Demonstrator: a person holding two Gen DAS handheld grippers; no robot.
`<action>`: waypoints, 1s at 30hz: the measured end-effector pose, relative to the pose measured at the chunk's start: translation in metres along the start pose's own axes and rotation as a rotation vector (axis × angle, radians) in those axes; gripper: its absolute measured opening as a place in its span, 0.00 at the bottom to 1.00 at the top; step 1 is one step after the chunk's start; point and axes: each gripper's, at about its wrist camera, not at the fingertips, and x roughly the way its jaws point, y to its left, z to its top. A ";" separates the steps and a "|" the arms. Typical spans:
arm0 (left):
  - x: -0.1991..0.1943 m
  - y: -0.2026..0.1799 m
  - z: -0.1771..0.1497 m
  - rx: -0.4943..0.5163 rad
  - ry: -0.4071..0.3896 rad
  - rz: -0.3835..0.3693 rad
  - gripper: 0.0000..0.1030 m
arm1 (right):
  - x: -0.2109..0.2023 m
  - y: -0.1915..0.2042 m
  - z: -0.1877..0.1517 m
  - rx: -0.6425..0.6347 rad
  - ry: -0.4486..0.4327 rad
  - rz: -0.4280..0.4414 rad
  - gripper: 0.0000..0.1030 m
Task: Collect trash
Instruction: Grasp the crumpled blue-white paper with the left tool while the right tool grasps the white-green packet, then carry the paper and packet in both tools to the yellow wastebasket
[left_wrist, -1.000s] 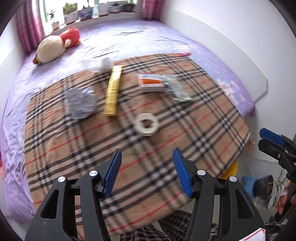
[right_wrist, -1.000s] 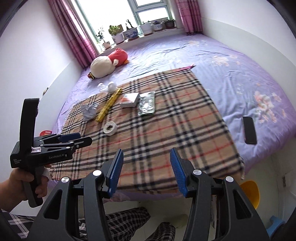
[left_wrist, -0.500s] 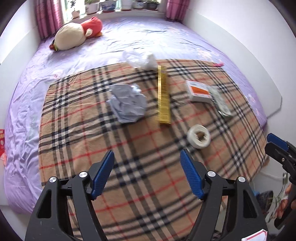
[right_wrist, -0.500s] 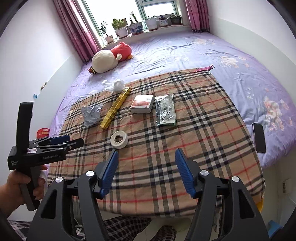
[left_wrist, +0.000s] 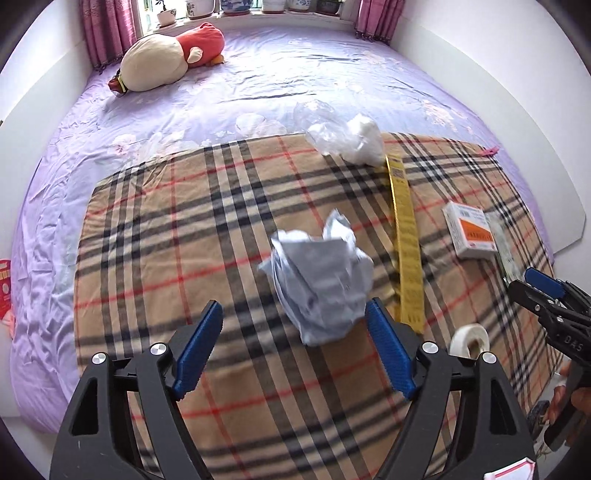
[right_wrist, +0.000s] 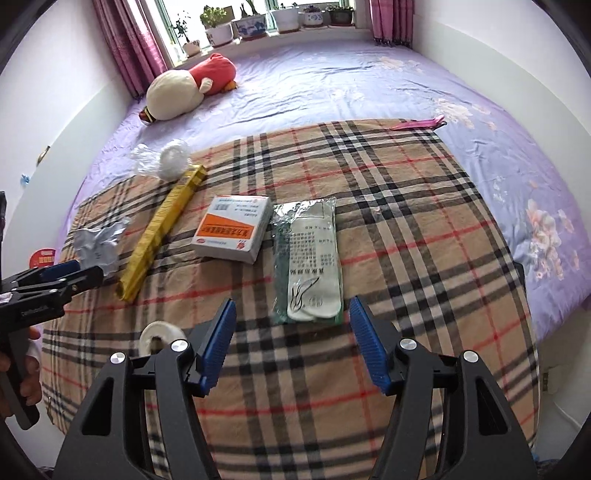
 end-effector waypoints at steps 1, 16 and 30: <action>0.002 0.000 0.002 0.002 0.002 -0.002 0.77 | 0.003 0.000 0.001 -0.008 -0.001 -0.009 0.63; 0.017 -0.010 0.018 0.060 -0.011 -0.002 0.61 | 0.018 0.004 0.013 -0.066 -0.035 -0.089 0.47; 0.006 -0.010 0.012 0.099 -0.017 -0.031 0.49 | 0.006 0.003 0.003 -0.035 -0.028 -0.064 0.30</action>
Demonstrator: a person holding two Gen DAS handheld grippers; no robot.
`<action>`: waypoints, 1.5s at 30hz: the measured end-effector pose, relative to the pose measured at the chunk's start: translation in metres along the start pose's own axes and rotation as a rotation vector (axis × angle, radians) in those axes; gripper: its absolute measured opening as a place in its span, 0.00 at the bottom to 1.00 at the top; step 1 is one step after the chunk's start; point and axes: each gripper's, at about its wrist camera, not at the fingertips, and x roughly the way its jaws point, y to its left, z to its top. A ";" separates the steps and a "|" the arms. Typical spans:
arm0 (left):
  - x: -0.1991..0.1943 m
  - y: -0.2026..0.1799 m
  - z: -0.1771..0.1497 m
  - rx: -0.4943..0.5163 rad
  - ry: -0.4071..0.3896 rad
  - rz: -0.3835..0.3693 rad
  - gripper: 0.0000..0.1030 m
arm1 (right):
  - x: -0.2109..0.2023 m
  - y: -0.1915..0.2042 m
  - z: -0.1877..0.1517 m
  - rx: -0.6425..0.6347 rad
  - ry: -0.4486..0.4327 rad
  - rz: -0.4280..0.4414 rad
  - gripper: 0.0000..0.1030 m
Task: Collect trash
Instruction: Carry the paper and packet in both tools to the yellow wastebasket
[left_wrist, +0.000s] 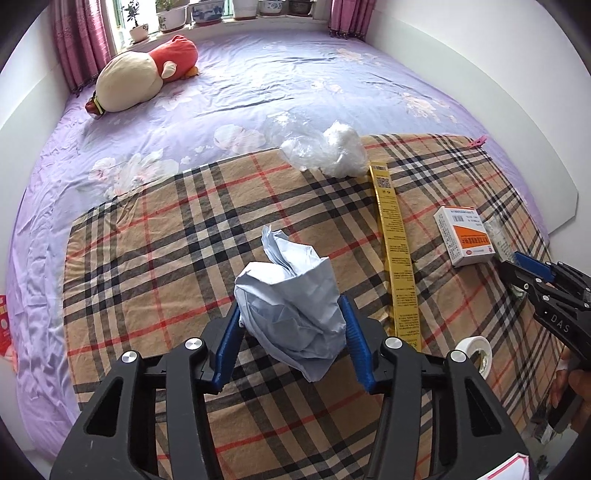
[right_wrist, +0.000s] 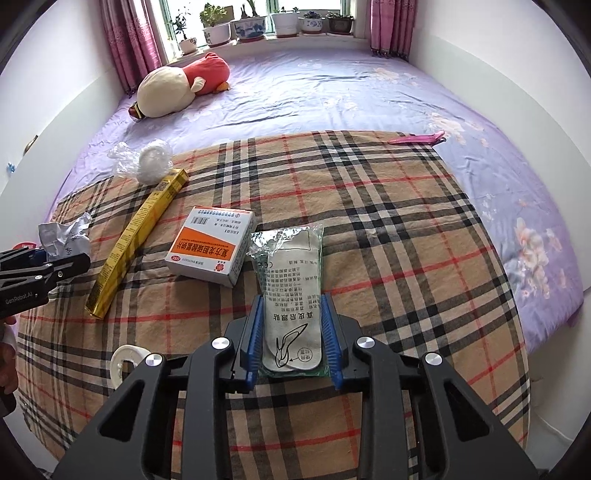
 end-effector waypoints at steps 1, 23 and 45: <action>-0.002 -0.001 -0.001 0.002 -0.002 -0.002 0.49 | -0.002 0.000 -0.002 0.002 -0.001 0.001 0.30; -0.045 -0.060 -0.021 0.144 -0.005 -0.095 0.49 | -0.078 -0.027 -0.047 0.135 -0.071 0.036 0.30; -0.055 -0.273 -0.066 0.633 0.047 -0.333 0.50 | -0.171 -0.143 -0.169 0.469 -0.155 -0.108 0.31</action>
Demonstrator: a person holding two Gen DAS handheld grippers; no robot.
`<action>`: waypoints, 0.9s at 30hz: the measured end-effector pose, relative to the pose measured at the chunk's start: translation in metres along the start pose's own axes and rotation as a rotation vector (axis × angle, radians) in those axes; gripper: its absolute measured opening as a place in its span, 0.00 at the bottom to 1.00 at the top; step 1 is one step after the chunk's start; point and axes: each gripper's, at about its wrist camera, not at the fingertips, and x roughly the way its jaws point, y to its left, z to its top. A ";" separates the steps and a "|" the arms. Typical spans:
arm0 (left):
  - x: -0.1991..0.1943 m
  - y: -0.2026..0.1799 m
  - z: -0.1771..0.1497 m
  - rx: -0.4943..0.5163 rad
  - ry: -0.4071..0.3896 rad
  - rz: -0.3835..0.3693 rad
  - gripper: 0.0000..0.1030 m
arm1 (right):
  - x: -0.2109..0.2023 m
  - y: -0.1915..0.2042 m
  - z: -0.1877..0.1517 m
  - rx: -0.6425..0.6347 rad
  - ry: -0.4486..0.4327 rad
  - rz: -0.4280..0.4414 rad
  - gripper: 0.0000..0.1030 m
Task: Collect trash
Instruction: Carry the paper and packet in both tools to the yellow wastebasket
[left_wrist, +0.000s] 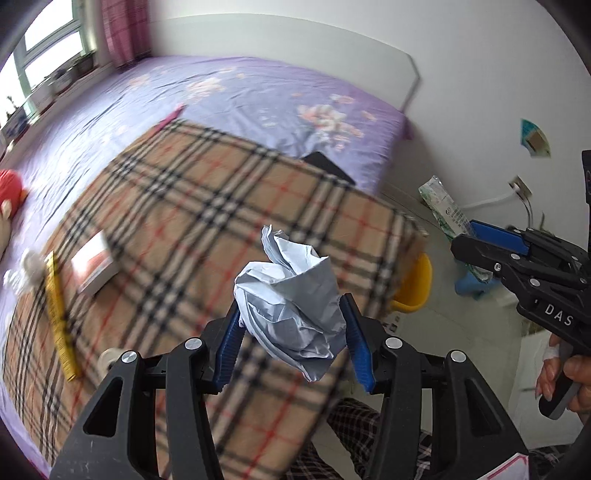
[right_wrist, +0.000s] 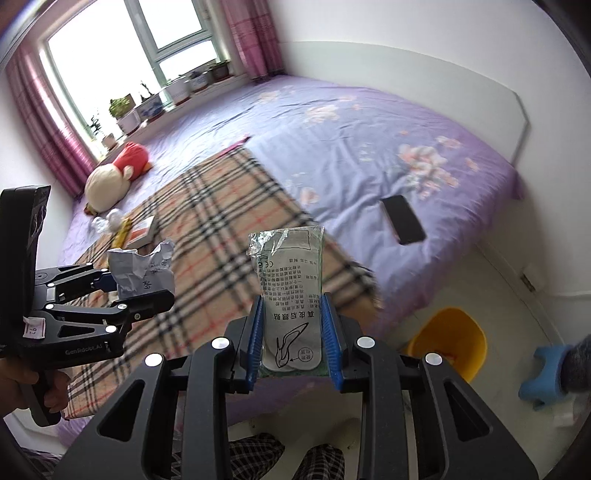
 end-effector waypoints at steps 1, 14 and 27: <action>0.003 -0.012 0.004 0.026 0.003 -0.012 0.50 | -0.004 -0.012 -0.003 0.021 -0.004 -0.016 0.31; 0.067 -0.145 0.034 0.322 0.104 -0.176 0.50 | -0.029 -0.141 -0.055 0.277 -0.015 -0.173 0.31; 0.202 -0.245 0.051 0.508 0.254 -0.199 0.51 | 0.043 -0.257 -0.096 0.379 0.104 -0.184 0.31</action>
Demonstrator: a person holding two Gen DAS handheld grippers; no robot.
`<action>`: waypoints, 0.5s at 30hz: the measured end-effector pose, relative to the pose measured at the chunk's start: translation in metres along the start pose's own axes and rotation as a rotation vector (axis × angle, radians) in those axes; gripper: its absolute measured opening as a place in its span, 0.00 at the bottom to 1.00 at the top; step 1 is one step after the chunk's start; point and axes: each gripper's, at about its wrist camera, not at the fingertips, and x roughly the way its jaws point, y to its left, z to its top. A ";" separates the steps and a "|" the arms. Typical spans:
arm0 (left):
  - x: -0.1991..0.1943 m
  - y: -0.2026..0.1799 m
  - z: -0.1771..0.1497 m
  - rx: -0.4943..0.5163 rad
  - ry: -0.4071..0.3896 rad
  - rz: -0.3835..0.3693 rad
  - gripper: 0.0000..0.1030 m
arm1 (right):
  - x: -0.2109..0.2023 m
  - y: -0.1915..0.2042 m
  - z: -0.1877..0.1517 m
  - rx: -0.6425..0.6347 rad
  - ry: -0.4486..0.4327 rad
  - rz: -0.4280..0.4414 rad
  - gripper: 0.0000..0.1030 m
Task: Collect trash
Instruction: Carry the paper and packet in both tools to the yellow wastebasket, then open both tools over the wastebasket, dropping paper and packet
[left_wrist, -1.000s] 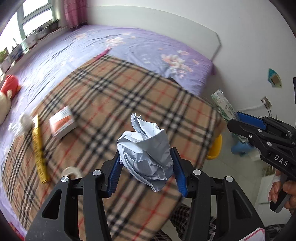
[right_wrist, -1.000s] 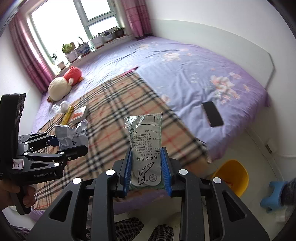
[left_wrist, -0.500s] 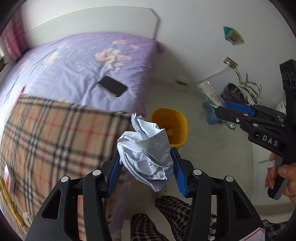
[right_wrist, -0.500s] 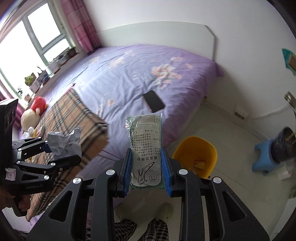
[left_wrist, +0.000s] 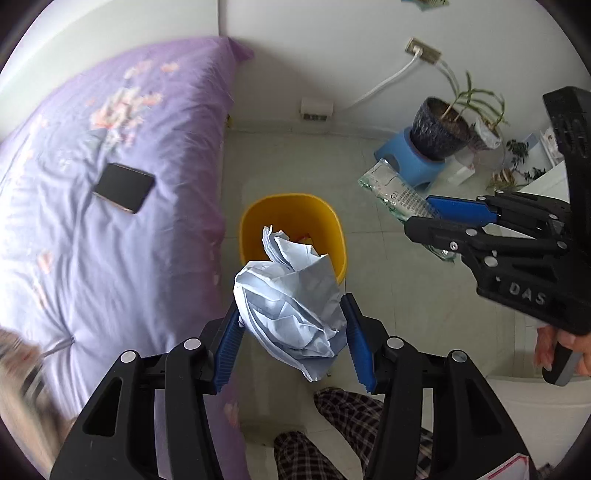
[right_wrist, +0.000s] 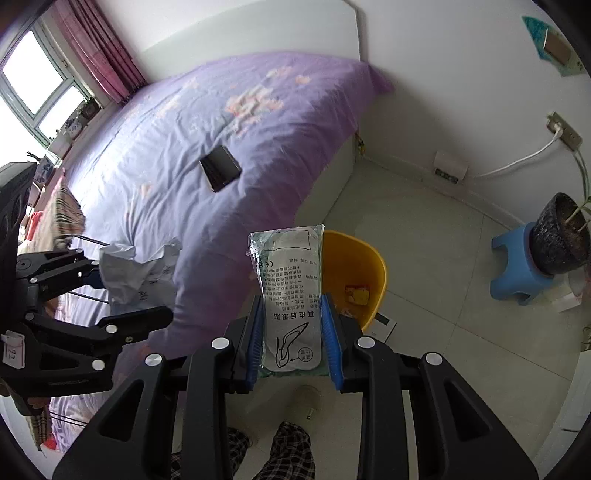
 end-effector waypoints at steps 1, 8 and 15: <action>0.010 -0.001 0.004 -0.001 0.011 -0.004 0.51 | 0.007 -0.006 0.001 0.002 0.012 0.002 0.31; 0.082 -0.005 0.027 -0.012 0.112 0.008 0.51 | 0.066 -0.049 0.006 0.053 0.088 0.012 0.31; 0.130 -0.010 0.037 0.004 0.183 0.039 0.52 | 0.114 -0.069 0.009 0.068 0.158 0.019 0.31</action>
